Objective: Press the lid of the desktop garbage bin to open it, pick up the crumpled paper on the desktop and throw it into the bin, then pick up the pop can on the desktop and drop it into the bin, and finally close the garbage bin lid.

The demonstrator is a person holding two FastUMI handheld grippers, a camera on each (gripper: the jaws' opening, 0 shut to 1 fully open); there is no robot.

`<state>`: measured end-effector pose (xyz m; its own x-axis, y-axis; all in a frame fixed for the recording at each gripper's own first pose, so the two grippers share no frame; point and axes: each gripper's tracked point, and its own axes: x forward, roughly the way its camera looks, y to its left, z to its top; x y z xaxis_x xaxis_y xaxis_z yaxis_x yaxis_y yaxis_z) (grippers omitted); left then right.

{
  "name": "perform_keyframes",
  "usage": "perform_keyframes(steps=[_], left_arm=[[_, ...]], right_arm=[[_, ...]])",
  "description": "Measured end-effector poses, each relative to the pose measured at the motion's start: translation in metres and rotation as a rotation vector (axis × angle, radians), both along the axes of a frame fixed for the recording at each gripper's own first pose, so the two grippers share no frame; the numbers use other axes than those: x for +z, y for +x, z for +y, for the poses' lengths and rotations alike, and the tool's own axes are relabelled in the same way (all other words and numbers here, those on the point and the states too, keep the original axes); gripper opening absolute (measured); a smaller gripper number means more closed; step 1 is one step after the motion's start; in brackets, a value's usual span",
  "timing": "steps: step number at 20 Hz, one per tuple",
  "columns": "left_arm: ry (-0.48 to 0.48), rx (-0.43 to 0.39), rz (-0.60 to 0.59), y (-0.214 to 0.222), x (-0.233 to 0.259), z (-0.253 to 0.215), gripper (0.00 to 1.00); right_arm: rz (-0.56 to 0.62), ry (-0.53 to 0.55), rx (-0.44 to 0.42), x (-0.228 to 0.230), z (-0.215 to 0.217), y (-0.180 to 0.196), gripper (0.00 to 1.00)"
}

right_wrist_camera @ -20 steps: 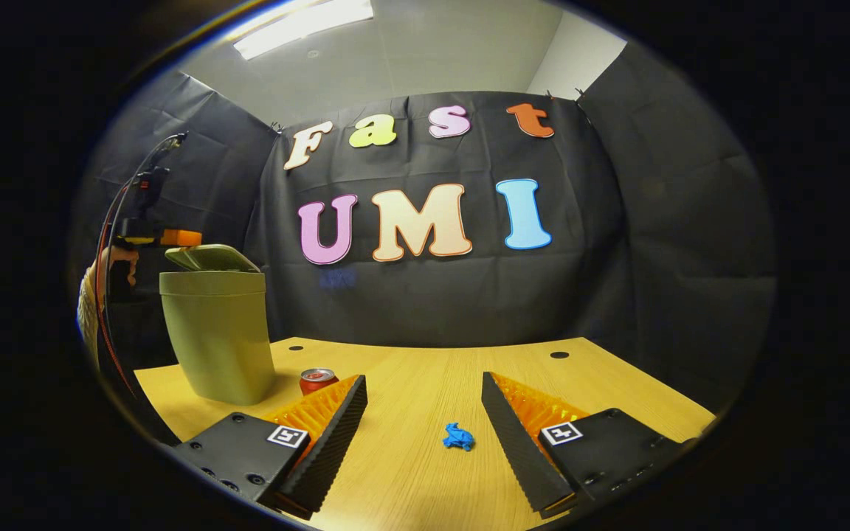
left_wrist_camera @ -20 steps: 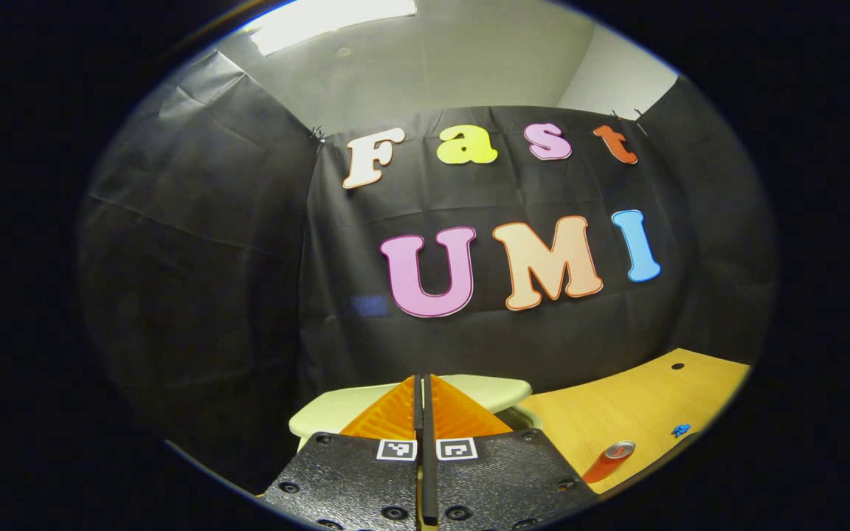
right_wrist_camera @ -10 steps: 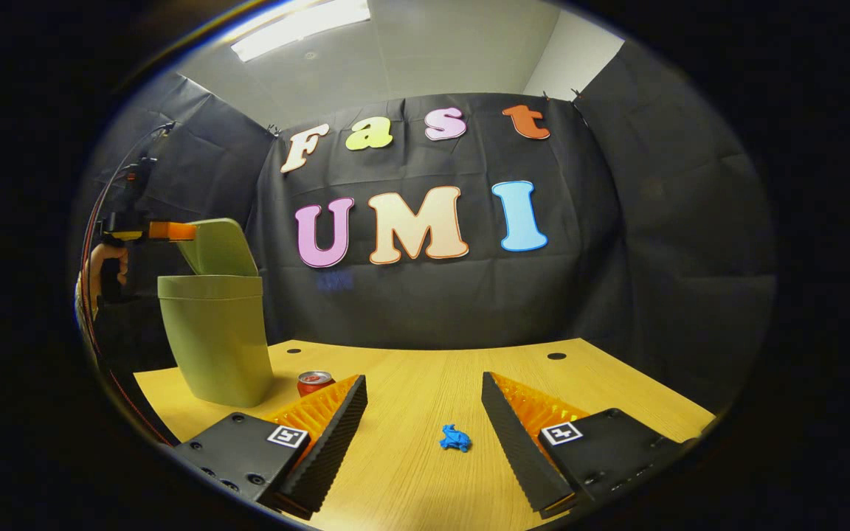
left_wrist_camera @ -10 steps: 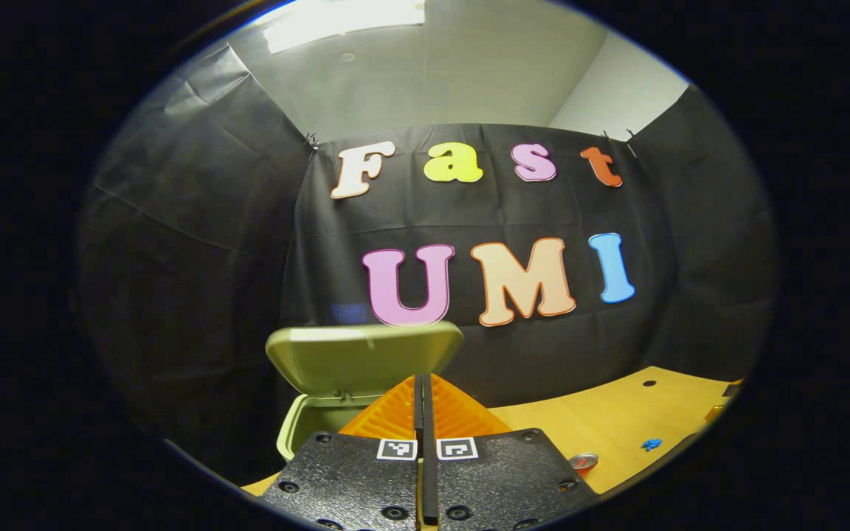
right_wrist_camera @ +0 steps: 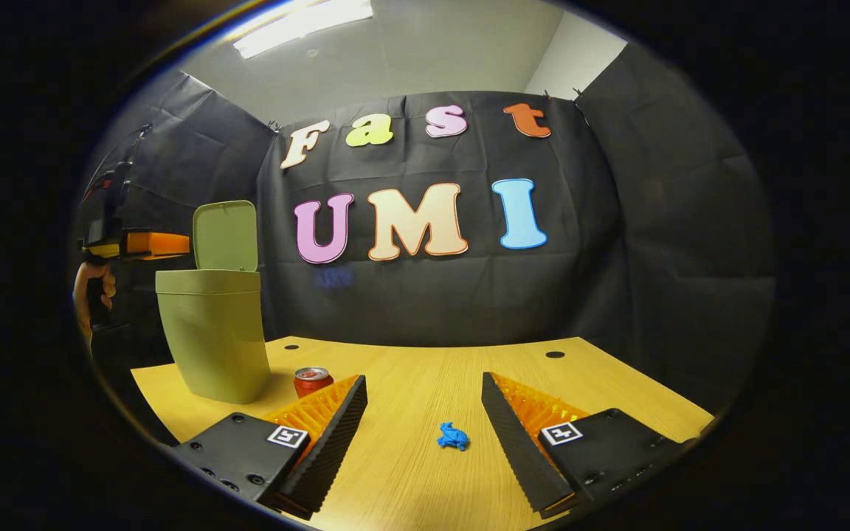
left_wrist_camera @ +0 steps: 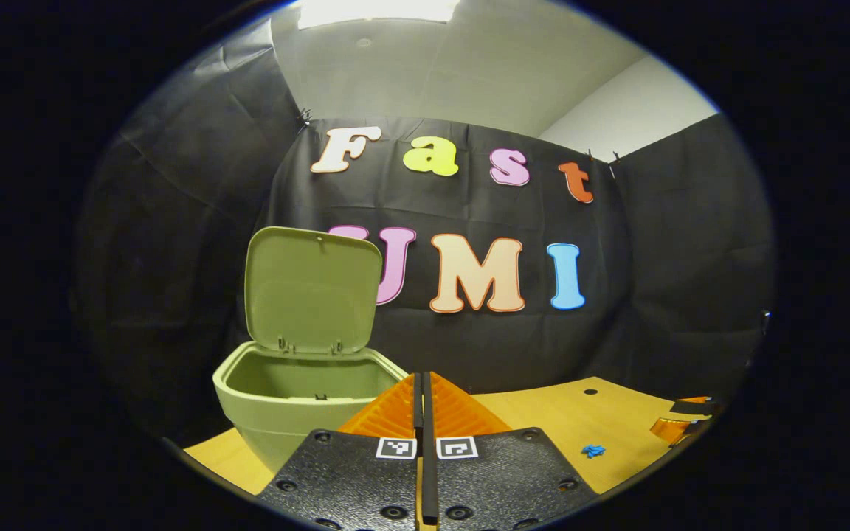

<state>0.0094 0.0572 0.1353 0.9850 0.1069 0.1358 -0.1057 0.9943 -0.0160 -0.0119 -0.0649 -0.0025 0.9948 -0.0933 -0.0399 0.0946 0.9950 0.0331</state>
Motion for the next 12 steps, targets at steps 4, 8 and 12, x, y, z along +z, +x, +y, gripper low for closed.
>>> perform_keyframes(steps=[4, 8, 12], left_arm=[[0.030, -0.007, 0.020, -0.009, -0.030, -0.013, 0.00], [-0.016, -0.043, 0.052, -0.016, -0.068, -0.030, 0.00], [-0.062, -0.056, 0.121, -0.014, -0.111, -0.035, 0.00]], right_arm=[[0.010, 0.006, -0.002, -0.005, -0.002, 0.004, 0.98], [0.036, 0.009, -0.006, -0.017, -0.006, 0.012, 0.98], [0.054, 0.005, -0.009, -0.029, -0.008, 0.022, 0.98]])
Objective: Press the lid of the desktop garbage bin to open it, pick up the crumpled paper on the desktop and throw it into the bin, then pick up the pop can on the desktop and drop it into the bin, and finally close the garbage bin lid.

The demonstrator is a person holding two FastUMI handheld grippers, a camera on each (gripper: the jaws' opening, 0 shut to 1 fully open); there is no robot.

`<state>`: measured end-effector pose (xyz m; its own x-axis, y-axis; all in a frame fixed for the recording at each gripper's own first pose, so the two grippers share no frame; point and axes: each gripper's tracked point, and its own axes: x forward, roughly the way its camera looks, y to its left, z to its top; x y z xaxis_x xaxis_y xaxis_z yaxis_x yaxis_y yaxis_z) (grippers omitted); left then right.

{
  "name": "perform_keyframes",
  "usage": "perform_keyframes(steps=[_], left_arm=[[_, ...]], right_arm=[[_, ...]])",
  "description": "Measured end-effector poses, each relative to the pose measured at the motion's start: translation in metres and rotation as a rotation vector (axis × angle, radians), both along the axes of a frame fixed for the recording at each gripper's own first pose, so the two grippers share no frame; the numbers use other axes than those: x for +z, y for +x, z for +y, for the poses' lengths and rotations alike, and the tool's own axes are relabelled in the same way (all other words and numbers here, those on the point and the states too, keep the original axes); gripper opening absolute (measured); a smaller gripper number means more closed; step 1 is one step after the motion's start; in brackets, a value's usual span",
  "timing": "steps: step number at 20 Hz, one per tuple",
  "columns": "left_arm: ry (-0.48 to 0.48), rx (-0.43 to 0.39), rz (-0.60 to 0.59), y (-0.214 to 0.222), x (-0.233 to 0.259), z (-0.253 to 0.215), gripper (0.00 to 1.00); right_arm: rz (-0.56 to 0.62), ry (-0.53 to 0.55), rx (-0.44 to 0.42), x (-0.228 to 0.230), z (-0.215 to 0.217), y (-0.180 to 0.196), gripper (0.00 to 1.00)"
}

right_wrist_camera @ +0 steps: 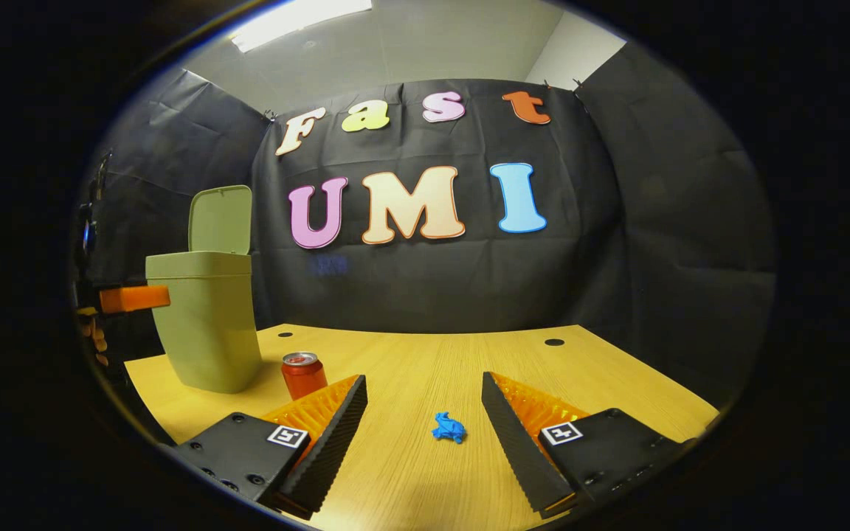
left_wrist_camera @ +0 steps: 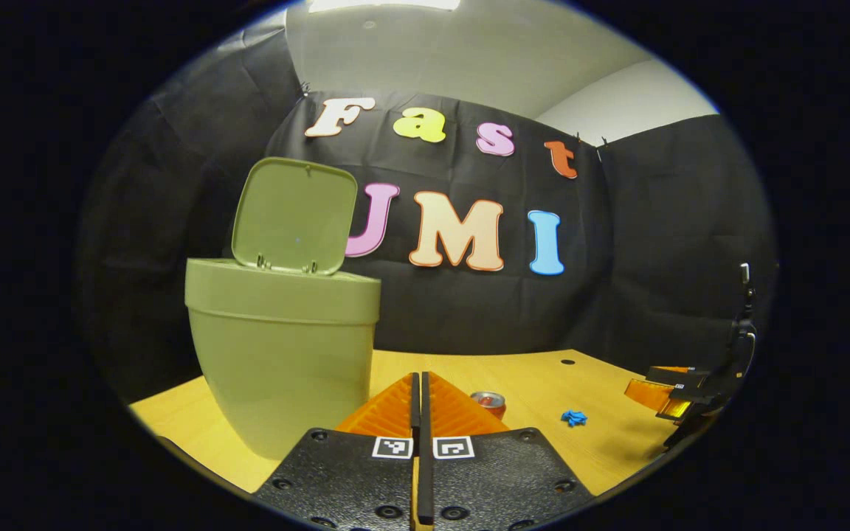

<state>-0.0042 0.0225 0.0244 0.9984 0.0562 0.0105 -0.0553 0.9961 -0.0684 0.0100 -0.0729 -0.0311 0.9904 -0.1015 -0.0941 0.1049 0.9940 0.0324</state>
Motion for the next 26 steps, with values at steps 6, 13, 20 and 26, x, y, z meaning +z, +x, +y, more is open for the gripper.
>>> perform_keyframes(steps=[6, 13, 20, 26], left_arm=[[0.038, 0.031, 0.052, 0.002, -0.035, 0.012, 0.04], [0.058, -0.039, 0.032, 0.003, -0.037, -0.008, 0.49], [0.098, -0.024, 0.003, 0.004, -0.033, -0.002, 0.96], [0.102, 0.006, 0.008, 0.003, -0.036, 0.009, 0.96]], right_arm=[[0.073, -0.037, -0.015, -0.030, -0.013, 0.018, 0.99], [0.228, -0.076, 0.021, -0.061, -0.027, 0.044, 0.99], [0.367, -0.149, 0.102, -0.066, -0.031, 0.072, 0.99], [0.520, -0.159, 0.168, -0.089, -0.033, 0.091, 0.98]])
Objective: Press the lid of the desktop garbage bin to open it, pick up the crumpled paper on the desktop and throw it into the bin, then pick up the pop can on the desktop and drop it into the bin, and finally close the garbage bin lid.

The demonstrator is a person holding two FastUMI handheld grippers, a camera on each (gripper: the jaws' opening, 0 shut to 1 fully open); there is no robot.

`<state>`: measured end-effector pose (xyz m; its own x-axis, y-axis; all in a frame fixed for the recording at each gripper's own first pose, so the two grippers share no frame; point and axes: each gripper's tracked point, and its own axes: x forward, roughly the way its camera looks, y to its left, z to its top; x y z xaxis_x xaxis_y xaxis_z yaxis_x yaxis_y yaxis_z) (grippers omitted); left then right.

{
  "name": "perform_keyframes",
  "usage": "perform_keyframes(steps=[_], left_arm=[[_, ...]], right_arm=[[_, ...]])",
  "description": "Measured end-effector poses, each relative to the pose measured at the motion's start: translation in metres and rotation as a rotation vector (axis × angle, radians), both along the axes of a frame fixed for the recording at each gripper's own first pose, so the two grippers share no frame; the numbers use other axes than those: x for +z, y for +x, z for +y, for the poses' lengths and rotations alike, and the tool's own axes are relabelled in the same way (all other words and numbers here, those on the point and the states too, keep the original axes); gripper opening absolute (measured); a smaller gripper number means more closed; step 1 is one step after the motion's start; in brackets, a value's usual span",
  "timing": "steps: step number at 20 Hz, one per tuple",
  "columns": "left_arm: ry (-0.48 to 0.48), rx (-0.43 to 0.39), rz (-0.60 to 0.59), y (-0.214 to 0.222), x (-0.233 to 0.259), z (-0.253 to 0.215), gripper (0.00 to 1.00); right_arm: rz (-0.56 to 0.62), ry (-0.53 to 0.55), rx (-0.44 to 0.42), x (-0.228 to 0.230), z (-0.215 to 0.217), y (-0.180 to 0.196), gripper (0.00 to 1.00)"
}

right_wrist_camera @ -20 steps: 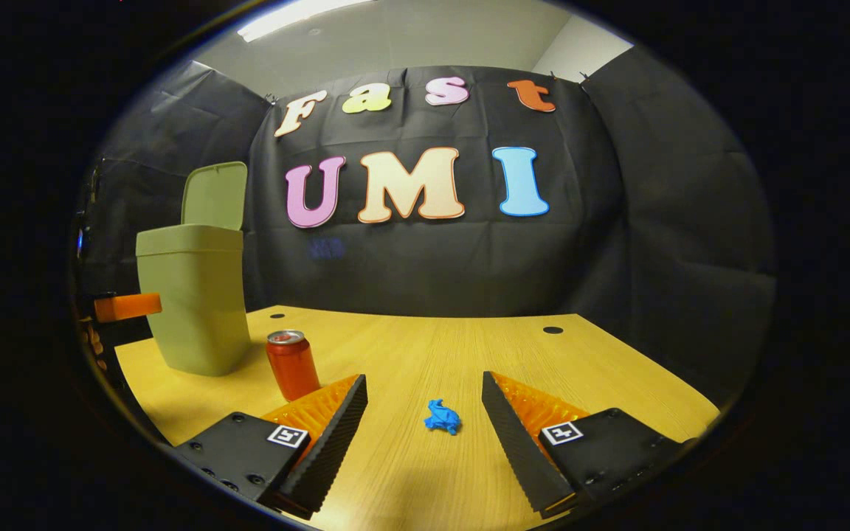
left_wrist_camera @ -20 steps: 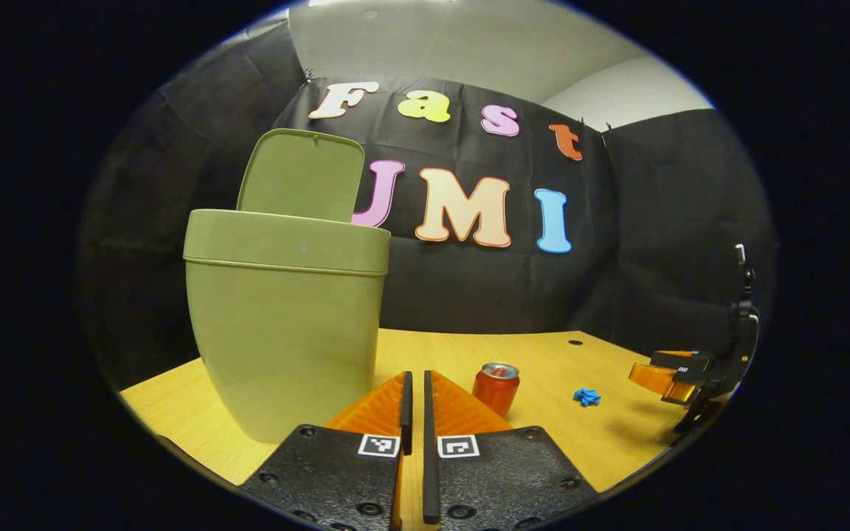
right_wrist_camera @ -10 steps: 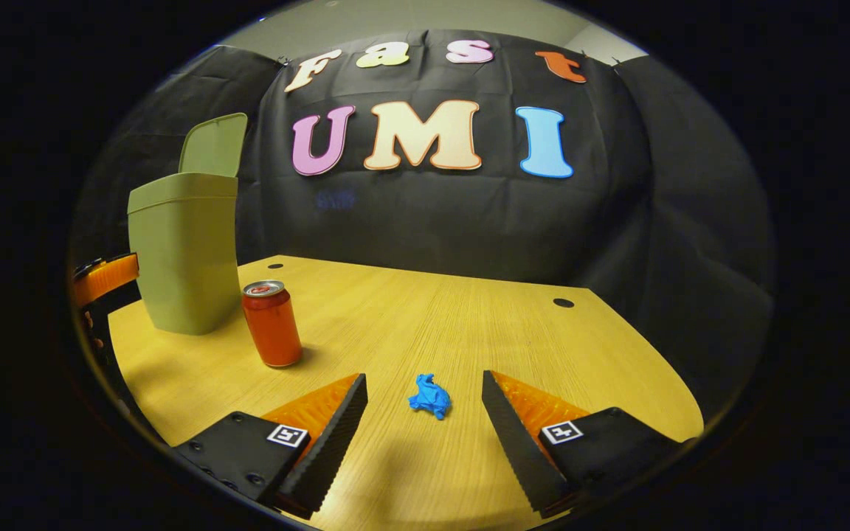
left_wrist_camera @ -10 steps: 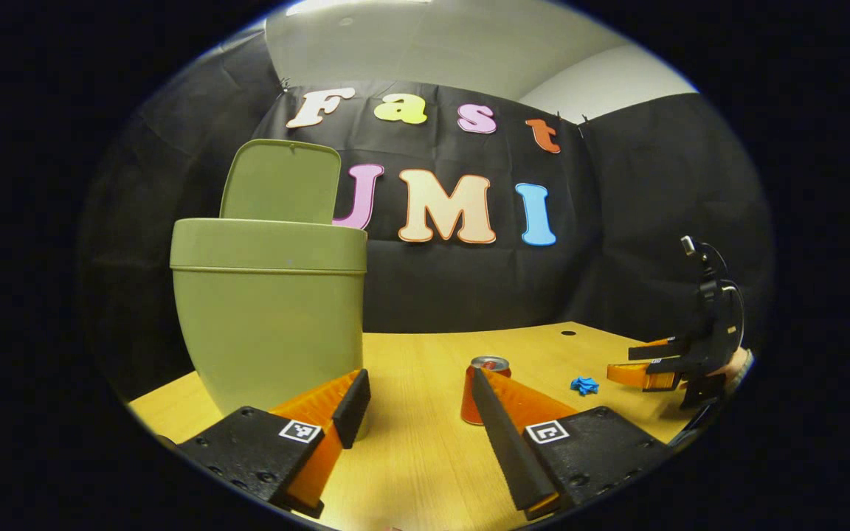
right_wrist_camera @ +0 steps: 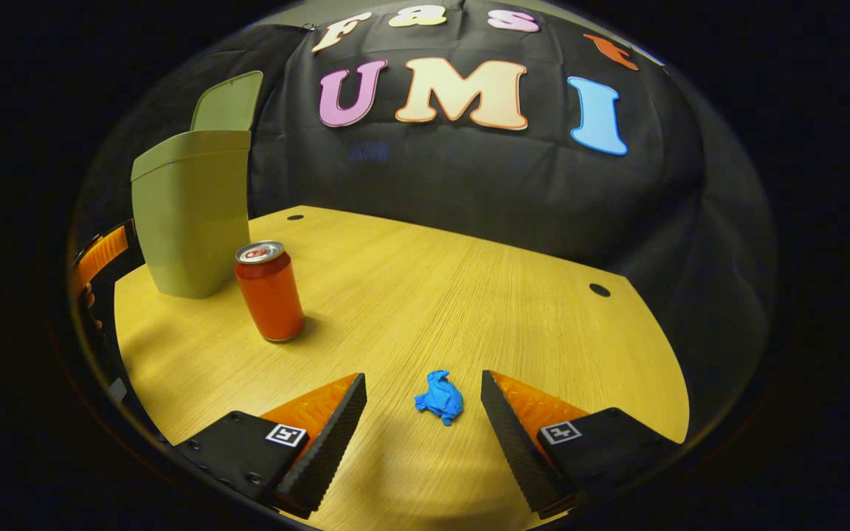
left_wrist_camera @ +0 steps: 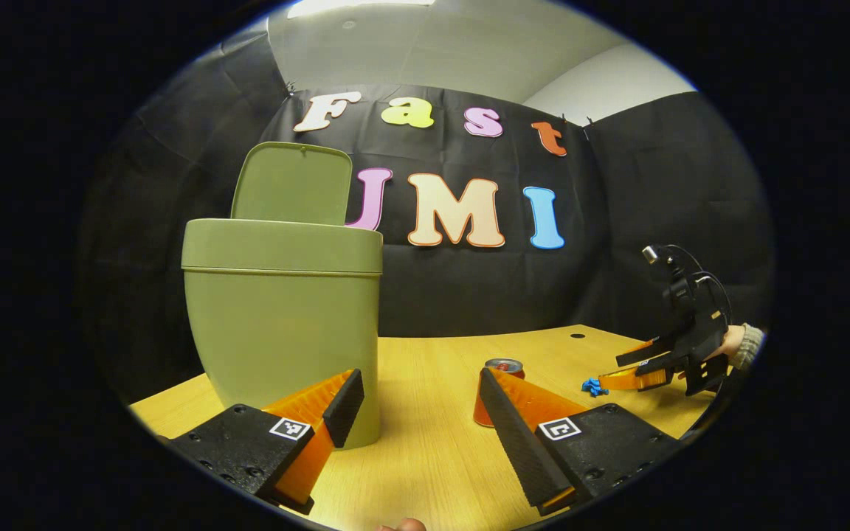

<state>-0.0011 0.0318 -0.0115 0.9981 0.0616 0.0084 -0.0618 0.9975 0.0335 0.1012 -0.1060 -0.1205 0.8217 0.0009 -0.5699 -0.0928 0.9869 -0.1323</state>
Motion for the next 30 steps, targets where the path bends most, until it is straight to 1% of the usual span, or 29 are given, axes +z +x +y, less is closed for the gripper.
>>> perform_keyframes(steps=[3, 5, 9, 11, 14, 15, 16, 17, 18, 20, 21, 22, 23, 25, 26, 30], left_arm=[[0.014, 0.000, -0.004, 0.001, 0.002, 0.000, 0.96], [0.007, -0.017, -0.016, 0.001, 0.005, -0.004, 0.96], [0.002, -0.033, -0.004, 0.003, -0.001, -0.008, 0.96], [-0.001, -0.033, 0.001, 0.003, -0.002, -0.006, 0.96], [-0.032, -0.042, -0.006, 0.003, -0.003, -0.007, 0.96], [-0.041, -0.041, -0.006, 0.003, -0.004, -0.006, 0.96], [-0.043, -0.039, -0.005, 0.003, -0.006, -0.004, 0.96], [-0.043, -0.037, -0.002, 0.003, -0.008, -0.003, 0.96], [-0.041, -0.035, 0.001, 0.002, -0.009, -0.002, 0.96], [-0.040, -0.030, 0.001, 0.000, -0.009, 0.000, 0.95], [-0.042, -0.031, -0.001, 0.000, -0.008, 0.000, 0.95], [-0.042, -0.033, -0.004, -0.001, -0.008, 0.000, 0.95], [-0.041, -0.033, -0.005, -0.002, -0.009, -0.001, 0.95], [-0.037, -0.034, -0.005, -0.003, -0.009, 0.000, 0.95], [-0.037, -0.035, -0.006, -0.005, -0.009, 0.000, 0.95], [-0.035, -0.038, 0.004, -0.007, -0.013, -0.001, 0.94]], right_arm=[[0.087, 0.007, -0.012, -0.016, -0.007, 0.001, 0.99], [0.127, 0.020, -0.028, -0.021, -0.012, 0.001, 1.00], [0.159, 0.051, -0.049, -0.027, -0.014, 0.003, 0.99], [0.175, 0.040, -0.054, -0.031, -0.017, 0.004, 0.99], [0.195, 0.021, -0.053, -0.036, -0.018, 0.005, 0.99], [0.201, 0.011, -0.052, -0.037, -0.018, 0.005, 0.96], [0.205, 0.007, -0.051, -0.038, -0.017, 0.006, 0.93], [0.211, 0.013, -0.046, -0.040, -0.014, 0.005, 0.86], [0.215, 0.022, -0.041, -0.040, -0.011, 0.006, 0.83], [0.209, 0.017, -0.036, -0.041, -0.010, 0.006, 0.63], [0.207, 0.019, -0.037, -0.042, -0.012, 0.007, 0.36], [0.206, 0.021, -0.033, -0.040, -0.011, 0.007, 0.32], [0.203, 0.025, -0.037, -0.040, -0.010, 0.007, 0.24], [0.188, 0.023, -0.043, -0.037, -0.010, 0.008, 0.20], [0.181, 0.019, -0.044, -0.035, -0.011, 0.009, 0.15], [0.140, -0.001, -0.043, -0.020, -0.012, 0.012, 0.15]])
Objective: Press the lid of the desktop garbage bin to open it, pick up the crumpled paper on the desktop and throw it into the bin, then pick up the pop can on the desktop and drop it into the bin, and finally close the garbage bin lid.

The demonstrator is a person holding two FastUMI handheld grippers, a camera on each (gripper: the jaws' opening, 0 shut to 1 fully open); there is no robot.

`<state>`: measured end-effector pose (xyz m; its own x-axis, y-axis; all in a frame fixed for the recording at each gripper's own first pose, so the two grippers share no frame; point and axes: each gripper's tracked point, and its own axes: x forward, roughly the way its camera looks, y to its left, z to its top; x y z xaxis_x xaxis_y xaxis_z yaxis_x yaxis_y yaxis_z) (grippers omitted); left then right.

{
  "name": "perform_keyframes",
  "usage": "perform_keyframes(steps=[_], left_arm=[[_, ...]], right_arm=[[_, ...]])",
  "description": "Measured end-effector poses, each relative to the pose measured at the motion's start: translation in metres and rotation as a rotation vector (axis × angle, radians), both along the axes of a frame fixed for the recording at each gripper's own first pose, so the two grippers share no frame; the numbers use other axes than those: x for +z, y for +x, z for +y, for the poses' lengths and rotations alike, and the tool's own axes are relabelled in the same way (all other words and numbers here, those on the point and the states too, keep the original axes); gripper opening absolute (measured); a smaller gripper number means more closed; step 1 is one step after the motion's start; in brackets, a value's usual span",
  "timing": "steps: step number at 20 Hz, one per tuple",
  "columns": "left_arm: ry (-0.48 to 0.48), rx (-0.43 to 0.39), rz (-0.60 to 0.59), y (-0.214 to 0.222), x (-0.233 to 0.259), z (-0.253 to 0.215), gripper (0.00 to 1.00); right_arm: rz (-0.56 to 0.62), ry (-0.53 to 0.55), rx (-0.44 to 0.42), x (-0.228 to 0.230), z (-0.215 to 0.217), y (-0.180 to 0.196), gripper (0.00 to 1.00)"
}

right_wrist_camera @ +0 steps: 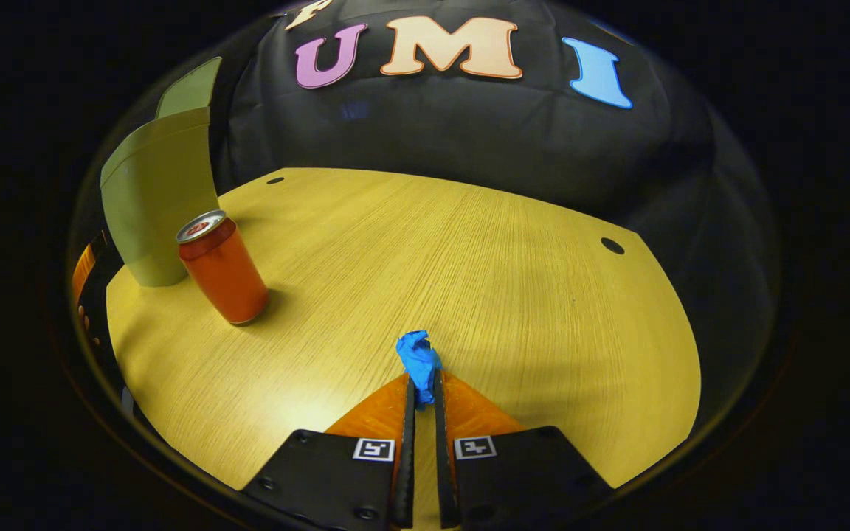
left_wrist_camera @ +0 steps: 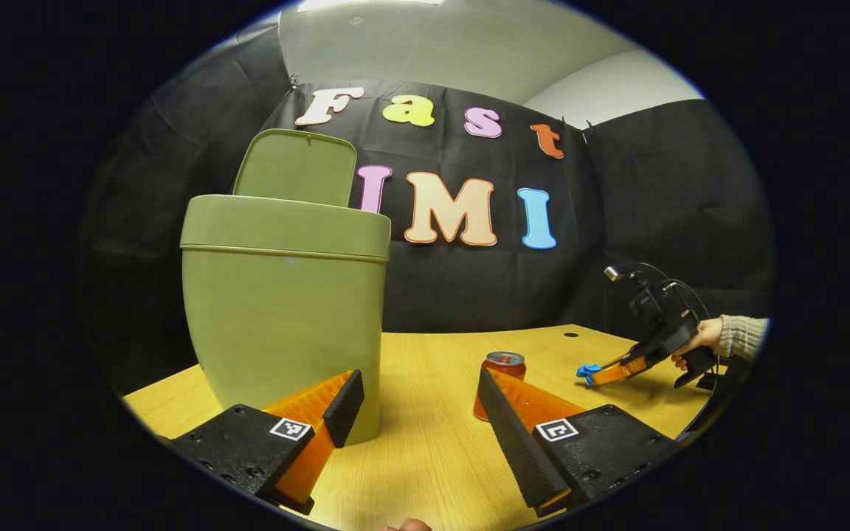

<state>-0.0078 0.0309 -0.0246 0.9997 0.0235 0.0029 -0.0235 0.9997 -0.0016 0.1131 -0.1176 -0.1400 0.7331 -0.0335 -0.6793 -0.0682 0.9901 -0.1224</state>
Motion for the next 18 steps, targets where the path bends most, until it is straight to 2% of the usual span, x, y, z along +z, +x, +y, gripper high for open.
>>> perform_keyframes(steps=[9, 17, 18], left_arm=[[0.005, -0.028, 0.024, 0.001, -0.005, -0.009, 0.95], [-0.002, -0.020, 0.046, -0.003, -0.013, -0.004, 0.93], [-0.005, -0.017, 0.047, -0.004, -0.013, -0.001, 0.95]], right_arm=[[-0.154, -0.043, 0.068, 0.085, 0.030, 0.013, 0.15], [-0.299, -0.097, 0.182, 0.178, 0.098, 0.038, 0.15], [-0.311, -0.094, 0.197, 0.188, 0.108, 0.042, 0.15]])
